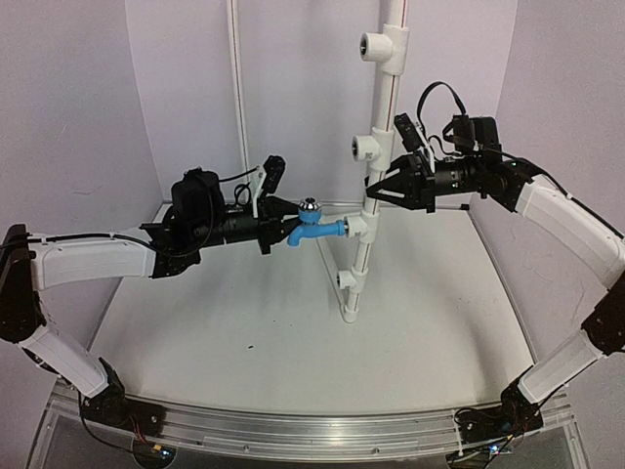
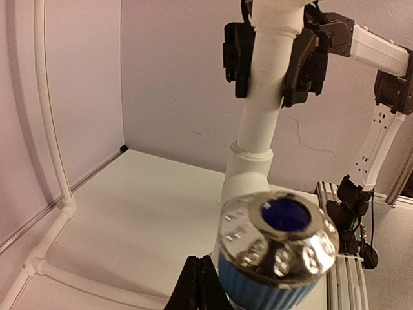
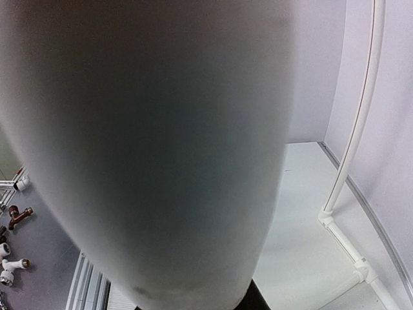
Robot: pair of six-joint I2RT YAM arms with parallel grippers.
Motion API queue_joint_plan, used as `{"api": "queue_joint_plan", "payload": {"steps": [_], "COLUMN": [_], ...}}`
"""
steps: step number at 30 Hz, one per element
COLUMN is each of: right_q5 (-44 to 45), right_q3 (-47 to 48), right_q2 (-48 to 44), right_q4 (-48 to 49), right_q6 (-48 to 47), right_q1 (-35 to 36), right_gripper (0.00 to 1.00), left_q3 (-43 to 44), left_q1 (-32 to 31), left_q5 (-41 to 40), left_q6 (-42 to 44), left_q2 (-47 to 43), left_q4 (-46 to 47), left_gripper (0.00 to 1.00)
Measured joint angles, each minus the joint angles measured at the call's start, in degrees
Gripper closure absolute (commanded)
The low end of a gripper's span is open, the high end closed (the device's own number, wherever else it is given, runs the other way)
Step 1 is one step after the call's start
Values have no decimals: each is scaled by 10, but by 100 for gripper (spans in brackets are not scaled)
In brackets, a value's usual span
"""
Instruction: Install the water faucets
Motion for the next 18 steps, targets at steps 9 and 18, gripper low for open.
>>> {"api": "queue_joint_plan", "payload": {"steps": [9, 18], "right_q5": [0, 0], "right_q3": [0, 0], "right_q2": [0, 0], "right_q4": [0, 0], "right_q6": [0, 0], "right_q1": [0, 0], "right_gripper": [100, 100], "left_q3": [52, 60], "left_q1": [-2, -54], "left_q5": [30, 11], "left_q6": [42, 109], "left_q2": [-1, -22], "left_q4": [-38, -99], "left_gripper": [100, 100]}}
